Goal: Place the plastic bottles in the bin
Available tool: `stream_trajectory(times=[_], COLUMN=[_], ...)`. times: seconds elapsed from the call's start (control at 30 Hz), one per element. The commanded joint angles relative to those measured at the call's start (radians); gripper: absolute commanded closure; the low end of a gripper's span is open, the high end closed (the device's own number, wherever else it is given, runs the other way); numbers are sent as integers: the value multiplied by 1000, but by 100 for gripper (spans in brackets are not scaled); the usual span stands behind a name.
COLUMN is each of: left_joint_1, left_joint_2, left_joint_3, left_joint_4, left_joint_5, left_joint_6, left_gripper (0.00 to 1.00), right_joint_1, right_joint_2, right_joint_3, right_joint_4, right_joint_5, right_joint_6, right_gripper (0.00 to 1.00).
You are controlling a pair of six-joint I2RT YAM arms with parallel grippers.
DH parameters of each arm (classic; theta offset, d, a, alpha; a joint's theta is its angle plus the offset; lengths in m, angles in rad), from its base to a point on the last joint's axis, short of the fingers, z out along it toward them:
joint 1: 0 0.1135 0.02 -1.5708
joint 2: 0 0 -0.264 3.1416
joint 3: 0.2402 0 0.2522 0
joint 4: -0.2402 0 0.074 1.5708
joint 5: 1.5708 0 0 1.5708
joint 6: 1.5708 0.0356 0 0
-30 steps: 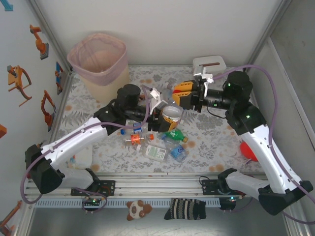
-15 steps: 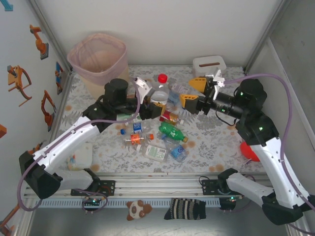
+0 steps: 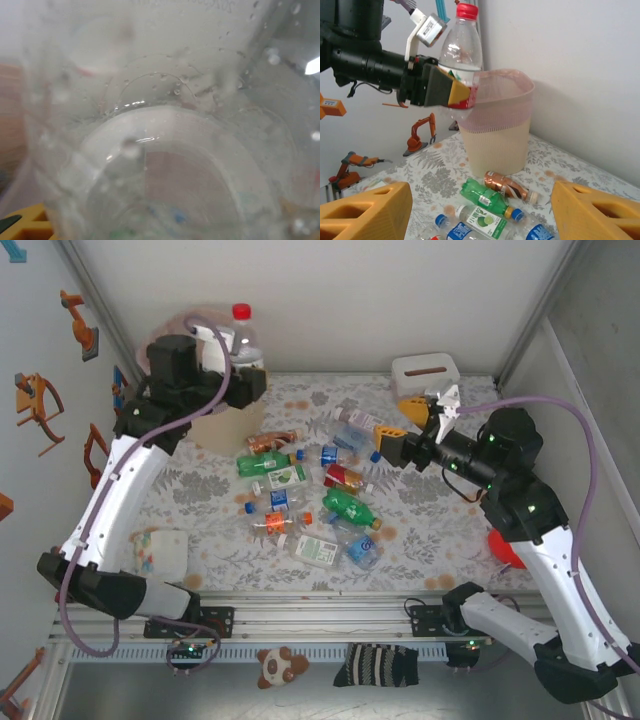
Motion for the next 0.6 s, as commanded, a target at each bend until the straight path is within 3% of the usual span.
stream_trajectory(times=[0.0, 0.37, 0.57], left_joint_1=[73, 224, 255], left_joint_2=[47, 305, 475], left_joint_3=[76, 295, 405], left_joint_4=[-36, -26, -83], left_joint_5=[-9, -81, -99], left_joint_6=[-62, -105, -112], left_gripper=[45, 45, 45], right_joint_1=[4, 4, 4], right_joint_2=[-5, -19, -31], right_joint_3=[-3, -16, -30], right_joint_4=[8, -1, -4], right_joint_5=[21, 29, 37], right_joint_6=[-9, -3, 1], right_gripper=[28, 29, 31])
